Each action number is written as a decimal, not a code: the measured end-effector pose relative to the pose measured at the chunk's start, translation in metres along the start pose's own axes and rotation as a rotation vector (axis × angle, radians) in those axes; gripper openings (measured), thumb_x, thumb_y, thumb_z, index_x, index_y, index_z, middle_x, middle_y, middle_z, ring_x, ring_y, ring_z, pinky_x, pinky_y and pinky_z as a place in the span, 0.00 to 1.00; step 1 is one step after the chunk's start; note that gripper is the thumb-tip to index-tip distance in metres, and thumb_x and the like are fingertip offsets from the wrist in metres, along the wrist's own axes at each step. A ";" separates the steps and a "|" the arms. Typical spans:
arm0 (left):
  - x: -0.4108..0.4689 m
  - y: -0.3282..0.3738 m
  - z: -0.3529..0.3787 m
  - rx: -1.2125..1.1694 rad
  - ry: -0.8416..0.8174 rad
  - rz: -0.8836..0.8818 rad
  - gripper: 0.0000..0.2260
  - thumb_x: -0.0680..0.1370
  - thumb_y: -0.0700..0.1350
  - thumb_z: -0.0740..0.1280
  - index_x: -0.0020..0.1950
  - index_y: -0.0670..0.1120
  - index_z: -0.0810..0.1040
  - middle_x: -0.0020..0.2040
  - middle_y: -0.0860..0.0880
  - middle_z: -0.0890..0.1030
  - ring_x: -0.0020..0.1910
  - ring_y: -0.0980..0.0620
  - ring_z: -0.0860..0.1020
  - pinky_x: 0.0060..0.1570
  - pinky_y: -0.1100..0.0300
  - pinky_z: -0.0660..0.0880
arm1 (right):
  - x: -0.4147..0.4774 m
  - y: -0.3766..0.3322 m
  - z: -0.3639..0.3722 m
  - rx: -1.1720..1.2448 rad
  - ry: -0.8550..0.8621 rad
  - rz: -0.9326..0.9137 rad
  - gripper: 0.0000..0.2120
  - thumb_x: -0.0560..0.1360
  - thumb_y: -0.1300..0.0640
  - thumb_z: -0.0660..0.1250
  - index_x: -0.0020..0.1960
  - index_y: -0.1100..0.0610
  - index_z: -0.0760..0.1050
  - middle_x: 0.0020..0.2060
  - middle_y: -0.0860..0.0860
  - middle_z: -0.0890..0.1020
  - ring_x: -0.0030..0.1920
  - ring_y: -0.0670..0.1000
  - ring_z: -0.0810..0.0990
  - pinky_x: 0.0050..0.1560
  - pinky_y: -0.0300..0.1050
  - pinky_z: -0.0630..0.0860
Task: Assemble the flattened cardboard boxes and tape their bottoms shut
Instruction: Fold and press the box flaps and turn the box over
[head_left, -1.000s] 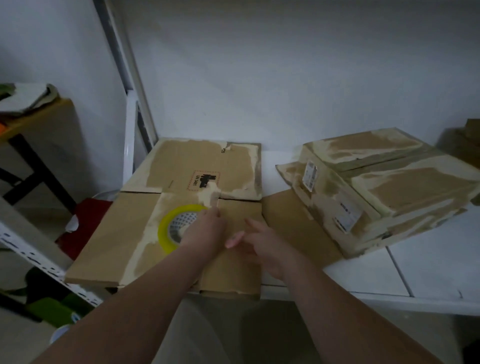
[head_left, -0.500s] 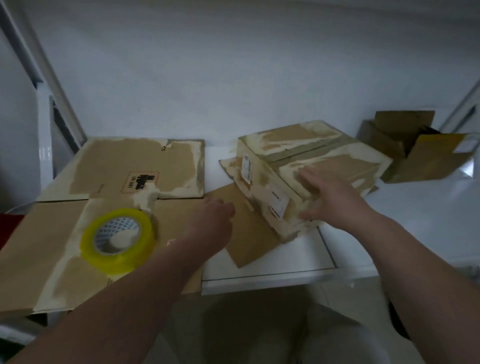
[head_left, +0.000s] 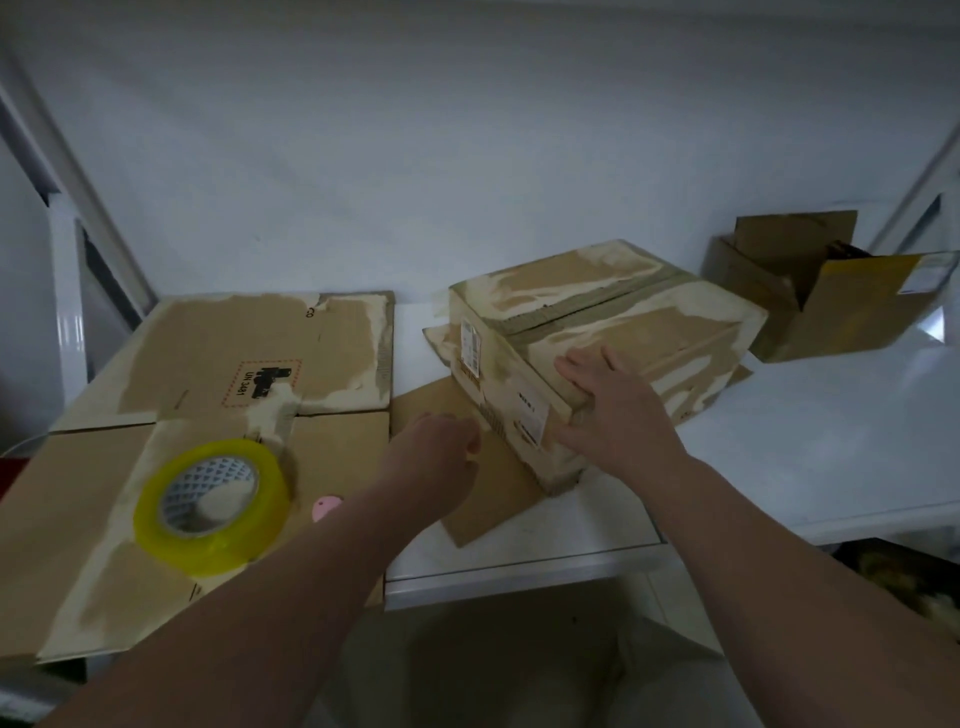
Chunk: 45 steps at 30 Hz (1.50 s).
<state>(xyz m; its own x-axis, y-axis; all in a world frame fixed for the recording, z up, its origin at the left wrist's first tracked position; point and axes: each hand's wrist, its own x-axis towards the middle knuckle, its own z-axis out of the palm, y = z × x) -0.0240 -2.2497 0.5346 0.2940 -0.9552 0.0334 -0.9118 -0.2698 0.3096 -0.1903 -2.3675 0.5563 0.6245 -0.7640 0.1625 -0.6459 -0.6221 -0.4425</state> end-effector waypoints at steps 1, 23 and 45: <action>0.001 0.001 0.000 -0.003 -0.003 -0.001 0.09 0.77 0.44 0.64 0.57 0.48 0.77 0.54 0.49 0.77 0.56 0.50 0.73 0.53 0.53 0.75 | -0.002 -0.002 0.002 -0.022 0.036 -0.018 0.32 0.73 0.50 0.70 0.74 0.50 0.64 0.73 0.43 0.63 0.76 0.50 0.51 0.73 0.56 0.58; 0.005 0.045 -0.039 -0.042 0.666 0.274 0.07 0.68 0.34 0.69 0.44 0.43 0.80 0.41 0.46 0.78 0.40 0.45 0.76 0.32 0.59 0.70 | -0.051 0.081 -0.032 -0.419 0.247 -0.335 0.36 0.60 0.73 0.75 0.66 0.55 0.75 0.61 0.51 0.79 0.62 0.57 0.77 0.53 0.48 0.77; 0.063 -0.005 -0.065 0.368 -0.118 0.262 0.36 0.75 0.47 0.71 0.78 0.55 0.55 0.61 0.47 0.78 0.61 0.48 0.74 0.53 0.61 0.67 | -0.040 0.038 -0.021 -0.631 0.134 0.062 0.18 0.73 0.59 0.67 0.62 0.56 0.69 0.53 0.51 0.77 0.55 0.53 0.75 0.40 0.45 0.77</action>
<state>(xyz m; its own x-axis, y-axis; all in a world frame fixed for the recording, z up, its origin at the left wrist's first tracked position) 0.0176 -2.3011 0.5969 0.0249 -0.9985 -0.0492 -0.9983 -0.0222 -0.0538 -0.2494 -2.3642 0.5514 0.5438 -0.7912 0.2798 -0.8385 -0.5261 0.1422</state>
